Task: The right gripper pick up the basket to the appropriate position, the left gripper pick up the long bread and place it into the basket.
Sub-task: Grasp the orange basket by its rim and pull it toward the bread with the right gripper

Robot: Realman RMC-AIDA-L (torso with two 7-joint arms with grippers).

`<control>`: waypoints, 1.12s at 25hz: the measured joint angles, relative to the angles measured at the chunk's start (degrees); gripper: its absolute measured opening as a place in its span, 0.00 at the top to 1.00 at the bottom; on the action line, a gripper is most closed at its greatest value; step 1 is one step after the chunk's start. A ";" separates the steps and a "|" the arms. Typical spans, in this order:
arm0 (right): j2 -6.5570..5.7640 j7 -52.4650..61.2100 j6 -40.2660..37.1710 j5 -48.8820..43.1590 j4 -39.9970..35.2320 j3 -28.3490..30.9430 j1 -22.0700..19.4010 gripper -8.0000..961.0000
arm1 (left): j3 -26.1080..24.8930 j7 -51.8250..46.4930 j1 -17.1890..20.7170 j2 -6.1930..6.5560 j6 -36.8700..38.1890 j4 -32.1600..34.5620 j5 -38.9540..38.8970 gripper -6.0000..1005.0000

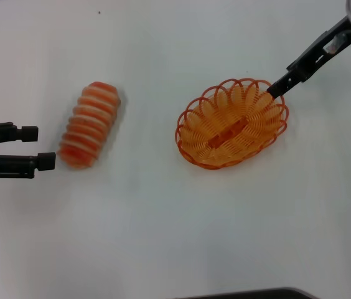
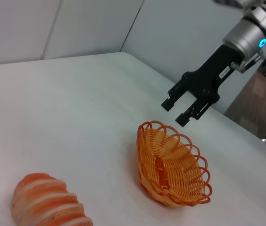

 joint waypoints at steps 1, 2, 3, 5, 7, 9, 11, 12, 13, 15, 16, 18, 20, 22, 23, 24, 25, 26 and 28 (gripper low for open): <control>0.02 -0.11 1.34 0.10 1.54 -0.15 0.02 0.26 | 0.00 0.00 0.01 0.00 -0.06 -0.02 0.00 0.10; 0.08 -0.22 2.57 0.18 2.87 -0.29 0.03 0.27 | 0.01 0.00 0.01 0.00 -0.14 -0.08 0.01 0.10; 0.22 -0.28 3.81 0.20 4.17 -0.38 0.04 0.27 | 0.01 0.00 -0.01 0.00 -0.20 -0.15 0.01 0.10; 0.84 -0.39 7.57 0.24 7.23 -0.45 0.06 0.27 | 0.03 0.00 -0.07 0.00 -0.30 -0.22 0.01 0.10; 1.05 -0.47 8.62 0.26 8.22 -0.46 0.06 0.27 | 0.13 0.00 -0.09 0.00 -0.40 -0.25 0.03 0.10; 1.30 -0.79 10.03 0.74 9.58 -0.37 0.06 0.32 | 0.29 0.00 -0.10 -0.01 -0.70 -0.34 0.07 0.10; 1.34 -1.15 10.42 2.32 10.19 -0.32 -0.08 0.40 | 0.45 0.00 -0.11 -0.02 -1.01 -0.43 0.10 0.10; 1.30 -1.24 10.39 3.18 10.32 -0.33 -0.20 0.45 | 0.50 0.00 -0.11 -0.04 -1.09 -0.44 0.09 0.10; 1.18 -1.26 10.39 3.82 10.41 -0.39 -0.28 0.49 | 0.52 0.00 -0.12 -0.06 -1.12 -0.44 0.10 0.10; 1.06 -1.24 10.22 4.11 10.50 -0.41 -0.38 0.56 | 0.54 0.00 -0.12 -0.08 -1.13 -0.44 0.10 0.10; 1.03 -1.20 10.10 4.13 10.53 -0.42 -0.40 0.58 | 0.54 0.00 -0.11 -0.09 -1.13 -0.44 0.10 0.10; 1.02 -1.03 9.89 4.14 10.56 -0.43 -0.43 0.62 | 0.54 0.00 -0.04 -0.09 -1.13 -0.45 0.10 0.10; 1.01 -0.87 9.62 4.16 10.57 -0.41 -0.43 0.67 | 0.54 0.00 0.01 -0.10 -1.13 -0.44 0.10 0.10; 0.99 -0.78 9.42 4.18 10.59 -0.22 -0.43 0.71 | 0.53 0.00 0.15 -0.16 -1.13 -0.44 0.10 0.10; 0.98 -0.71 9.14 4.23 10.60 -0.02 -0.45 0.73 | 0.53 0.00 0.15 -0.16 -1.13 -0.44 0.10 0.10; 0.95 -0.61 8.84 4.36 10.61 0.22 -0.48 0.76 | 0.53 0.00 0.19 -0.17 -1.13 -0.44 0.09 0.10; 0.90 -0.50 8.31 4.75 10.59 0.62 -0.52 0.78 | 0.53 0.00 0.22 -0.18 -1.13 -0.43 0.09 0.10; 0.81 -0.36 7.58 5.42 10.47 1.22 -0.60 0.85 | 0.50 0.00 0.24 -0.18 -1.13 -0.43 0.09 0.10; 0.40 0.06 5.66 7.52 9.81 3.41 -1.00 0.91 | 0.38 0.00 0.27 -0.18 -1.04 -0.42 0.09 0.10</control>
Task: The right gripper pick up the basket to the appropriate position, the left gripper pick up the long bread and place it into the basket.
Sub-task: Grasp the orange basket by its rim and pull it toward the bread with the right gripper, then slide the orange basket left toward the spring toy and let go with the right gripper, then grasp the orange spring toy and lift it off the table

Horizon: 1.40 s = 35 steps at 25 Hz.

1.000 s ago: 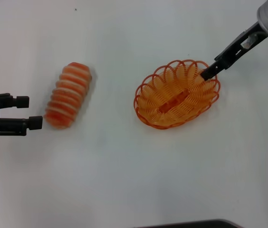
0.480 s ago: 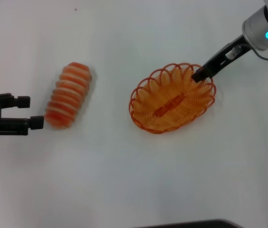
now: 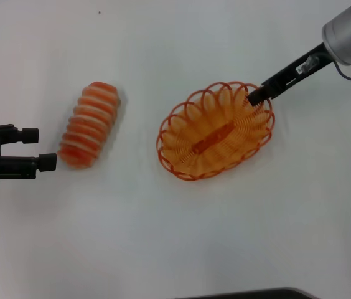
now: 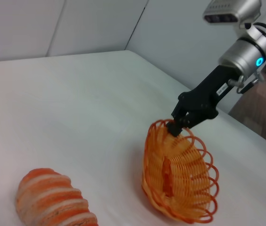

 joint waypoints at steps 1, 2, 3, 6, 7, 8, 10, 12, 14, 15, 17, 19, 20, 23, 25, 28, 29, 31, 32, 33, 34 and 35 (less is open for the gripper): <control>-0.28 0.26 -0.87 1.26 -0.43 1.41 -0.44 0.91 | -0.07 0.00 0.01 0.00 0.03 0.00 0.00 0.10; -0.58 0.50 -1.68 2.81 -0.79 2.83 -1.05 0.91 | -0.18 0.00 0.07 0.00 0.10 0.03 0.00 0.10; -0.89 0.74 -2.22 4.32 -1.00 3.99 -1.72 0.92 | -0.22 0.00 0.16 0.00 0.10 0.05 0.00 0.10; -1.67 2.16 -2.81 9.23 -0.49 5.95 -4.45 0.92 | -0.33 0.00 0.36 0.00 -0.08 0.12 0.00 0.10; -1.72 2.55 -2.78 9.89 -0.21 5.99 -4.97 0.92 | -0.34 0.02 0.36 0.00 -0.12 0.13 0.00 0.10; -1.77 3.13 -2.38 10.87 0.34 6.07 -5.67 0.92 | -0.36 0.02 0.36 0.00 -0.22 0.13 0.00 0.10; -1.62 4.05 -1.27 12.21 1.82 6.13 -6.61 0.92 | -0.33 0.03 0.21 0.00 -0.50 0.07 0.00 0.10; -1.21 4.69 0.29 13.04 3.79 6.31 -7.09 0.92 | -0.31 0.02 0.03 0.00 -0.64 0.05 0.00 0.10; -0.71 4.91 2.29 13.25 5.46 6.88 -7.34 0.92 | -0.30 0.02 -0.16 0.00 -0.70 0.14 0.00 0.10; -0.41 4.93 3.38 13.29 6.03 7.21 -7.45 0.92 | -0.29 0.03 -0.26 0.00 -0.74 0.14 0.00 0.10; 0.09 4.94 4.88 13.34 6.70 7.56 -7.63 0.92 | -0.24 0.05 -0.45 0.00 -0.82 0.10 0.00 0.10; 0.45 5.00 5.39 13.37 6.95 7.58 -7.63 0.91 | -0.16 0.05 -0.55 0.00 -0.85 0.07 0.00 0.10; 0.61 5.09 5.58 13.41 6.99 7.61 -7.63 0.91 | -0.16 0.05 -0.57 0.00 -0.86 0.07 0.00 0.10; 0.91 5.42 6.36 13.60 7.00 7.70 -7.69 0.90 | -0.26 0.04 -0.58 0.00 -0.88 0.17 0.00 0.10; 0.93 5.44 6.77 13.87 6.99 7.72 -7.84 0.89 | -0.28 0.04 -0.58 0.00 -0.89 0.16 0.00 0.10; 0.66 5.36 6.60 14.85 5.38 8.34 -8.43 0.76 | -0.31 0.03 -0.58 0.00 -0.89 0.19 0.00 0.10; 0.49 5.17 6.01 15.94 4.43 8.75 -8.85 0.65 | -0.34 0.02 -0.58 0.00 -0.89 0.24 0.00 0.10; -0.12 3.60 4.25 20.22 1.66 9.59 -10.26 0.57 | -0.39 0.00 -0.58 0.00 -0.89 0.27 -0.01 0.10; -0.47 2.06 2.52 23.16 -0.07 9.81 -11.17 0.53 | -0.44 -0.05 -0.58 0.00 -0.90 0.30 -0.02 0.10; -0.84 0.08 0.57 26.36 -1.73 9.96 -12.02 0.49 | -0.50 -0.21 -0.58 0.00 -0.89 0.34 -0.08 0.10; -1.06 -2.33 -1.78 29.24 -3.29 9.89 -12.78 0.46 | -0.51 -0.46 -0.58 0.00 -0.90 0.39 -0.17 0.10; -1.30 -5.65 -4.97 32.06 -5.10 9.79 -13.64 0.42 | -0.55 -1.04 -0.58 0.00 -1.00 0.47 -0.31 0.10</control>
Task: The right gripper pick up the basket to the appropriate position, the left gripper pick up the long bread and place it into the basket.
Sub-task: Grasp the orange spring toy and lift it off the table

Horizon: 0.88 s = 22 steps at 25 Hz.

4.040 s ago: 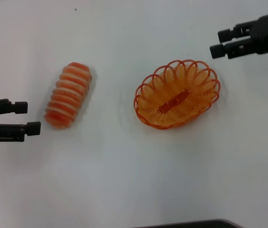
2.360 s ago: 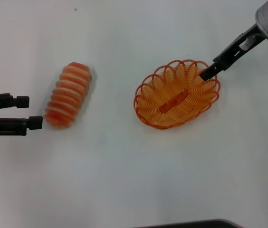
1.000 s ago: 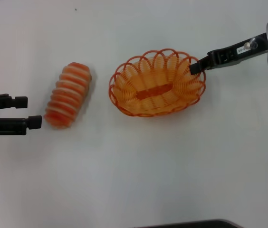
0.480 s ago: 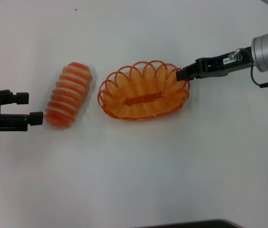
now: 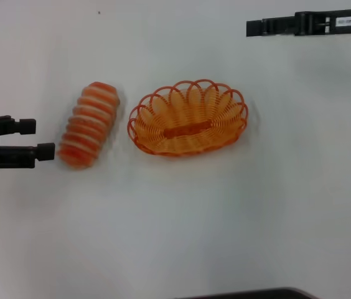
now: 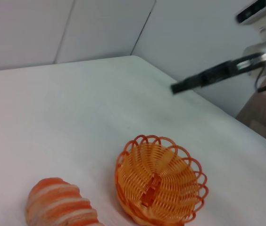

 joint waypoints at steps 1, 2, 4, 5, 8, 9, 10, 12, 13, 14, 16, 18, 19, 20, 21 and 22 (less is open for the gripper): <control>-0.07 -3.36 -2.70 1.78 -1.21 -0.12 -0.55 0.39 | 0.00 -0.65 0.00 0.00 -0.21 0.07 -0.04 0.10; -0.08 -9.31 -7.33 3.94 -3.08 -0.13 -1.46 0.37 | -0.01 -1.50 -0.03 0.00 -0.53 0.21 -0.04 0.10; 0.33 -17.80 -13.67 5.75 -5.61 0.02 -2.65 0.32 | -0.01 -2.67 -0.14 -0.04 -0.96 0.54 0.02 0.10; 0.52 -20.57 -15.17 5.88 -6.83 -0.11 -3.24 0.29 | 0.01 -3.76 -0.22 -0.18 -1.27 1.02 0.17 0.10; 0.55 -24.47 -17.14 3.16 -9.45 -2.06 -4.67 0.24 | 0.43 -7.32 -0.44 -0.70 -2.49 3.00 0.28 0.10; 0.35 -24.92 -17.28 1.50 -9.56 -3.06 -4.79 0.23 | 0.89 -9.35 -0.68 -0.82 -3.11 3.80 0.53 0.10; 0.17 -25.00 -17.31 -0.85 -9.53 -3.98 -4.77 0.21 | 1.25 -10.95 -0.95 -0.93 -3.56 4.42 0.97 0.10; 0.15 -24.82 -17.20 -5.01 -9.35 -5.22 -4.46 0.18 | 2.07 -14.34 -1.83 -1.35 -4.23 5.99 2.95 0.10; 0.37 -24.76 -17.01 -6.40 -9.28 -5.35 -4.23 0.16 | 2.45 -16.23 -2.47 -1.74 -4.49 6.97 4.28 0.10; 0.68 -24.75 -16.64 -7.99 -9.16 -5.42 -4.00 0.15 | 3.07 -18.48 -3.22 -2.39 -4.65 8.44 5.77 0.10; 1.25 -24.89 -15.67 -8.69 -8.99 -5.35 -3.84 0.12 | 4.31 -21.85 -4.36 -3.60 -5.24 11.41 8.10 0.10; 1.56 -24.94 -14.49 -8.71 -8.86 -5.38 -3.79 0.12 | 7.17 -27.09 -6.28 -5.95 -7.31 15.92 12.29 0.10; 1.67 -24.79 -13.93 -8.70 -8.82 -5.47 -3.68 0.12 | 8.53 -28.81 -7.02 -6.87 -8.12 17.11 13.91 0.10; 1.73 -24.54 -13.35 -8.71 -8.81 -5.52 -3.60 0.12 | 10.38 -31.03 -8.02 -7.76 -9.82 18.11 16.41 0.10; 1.83 -24.26 -12.90 -8.76 -8.80 -5.55 -3.45 0.13 | 12.28 -32.87 -8.84 -8.46 -11.25 18.61 18.41 0.10; 1.94 -23.99 -12.40 -8.83 -8.80 -5.55 -3.32 0.13 | 14.76 -35.02 -9.50 -8.86 -13.66 18.48 20.25 0.10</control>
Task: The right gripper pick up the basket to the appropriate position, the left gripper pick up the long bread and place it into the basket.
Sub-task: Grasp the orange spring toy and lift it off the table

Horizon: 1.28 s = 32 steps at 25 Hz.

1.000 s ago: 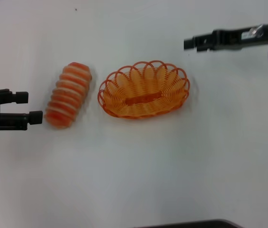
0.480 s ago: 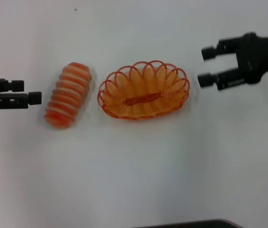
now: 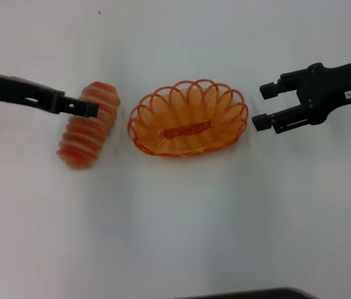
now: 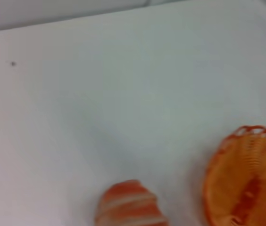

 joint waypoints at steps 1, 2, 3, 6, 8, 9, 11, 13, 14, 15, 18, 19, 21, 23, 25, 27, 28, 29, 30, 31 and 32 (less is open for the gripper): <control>0.09 0.11 0.17 0.00 0.01 -0.02 0.10 0.13 | 1.99 -1.66 -0.43 -0.19 -2.03 -0.23 1.08 0.10; 0.14 0.15 0.32 -0.01 0.14 -0.02 0.14 0.13 | 5.67 -4.22 -0.64 -0.19 -5.51 -0.90 2.03 0.10; 0.21 0.08 0.54 -0.02 0.69 0.01 0.15 0.13 | 8.61 -6.14 -0.49 -0.14 -8.44 -1.30 2.26 0.10; 0.21 -0.12 0.68 -0.03 1.38 0.18 0.15 0.13 | 13.48 -9.60 0.22 -0.10 -15.25 -1.73 2.98 0.10; 0.21 -0.21 0.74 -0.02 1.88 0.34 0.16 0.13 | 14.64 -10.75 0.26 -0.19 -17.39 -2.50 3.39 0.11; 0.19 -0.10 0.99 -0.01 1.95 0.40 0.15 0.13 | 14.91 -11.39 0.16 -0.23 -18.08 -2.97 3.52 0.11; 0.04 0.46 1.65 0.21 2.01 0.72 0.12 0.13 | 15.47 -12.79 -0.08 -0.29 -19.47 -3.97 3.69 0.11; -0.15 0.86 2.07 0.58 2.05 1.17 0.08 0.13 | 16.32 -13.81 -0.15 -0.32 -20.92 -4.89 3.74 0.11; -0.17 0.91 2.11 0.66 2.06 1.31 0.10 0.13 | 16.52 -14.03 -0.16 -0.32 -21.19 -5.12 3.75 0.11; -0.18 0.92 2.24 0.75 2.06 1.36 0.11 0.13 | 16.75 -14.36 -0.17 -0.33 -21.50 -5.39 3.75 0.11; -0.11 0.93 2.78 1.14 1.91 1.72 0.21 0.13 | 17.61 -15.24 -0.14 -0.38 -21.80 -5.99 3.77 0.11; -0.05 0.92 2.93 1.27 1.84 2.09 0.36 0.13 | 18.18 -15.48 -0.03 -0.38 -22.09 -6.14 3.80 0.11; 0.01 0.75 2.97 1.33 1.96 2.88 0.72 0.13 | 19.09 -15.79 0.16 -0.37 -22.67 -6.31 3.88 0.11; 0.08 0.59 3.16 1.34 2.06 3.30 0.92 0.13 | 19.79 -16.20 0.26 -0.33 -23.08 -6.62 3.95 0.11; 0.14 0.52 3.41 1.35 2.06 3.47 1.05 0.13 | 20.21 -16.51 0.32 -0.27 -23.14 -6.96 4.13 0.11; 0.10 0.68 3.44 1.37 2.06 3.42 1.27 0.13 | 20.64 -16.83 0.35 -0.35 -23.13 -7.20 4.98 0.11; 0.04 0.82 3.36 1.37 2.04 3.34 1.33 0.13 | 21.12 -17.27 0.39 -0.41 -23.18 -7.36 5.71 0.11; -0.01 0.92 3.30 1.37 1.97 3.25 1.37 0.13 | 21.82 -18.02 0.42 -0.42 -23.34 -7.52 6.48 0.11; -0.08 1.03 3.24 1.37 1.87 3.15 1.38 0.13 | 22.49 -18.72 0.52 -0.40 -23.60 -7.60 7.05 0.11; -0.13 1.06 3.19 1.37 1.82 3.06 1.40 0.13 | 22.95 -19.18 0.66 -0.40 -23.78 -7.61 7.40 0.11; -0.14 1.06 3.15 1.37 1.81 3.01 1.42 0.13 | 23.37 -19.56 0.94 -0.41 -23.95 -7.51 7.75 0.11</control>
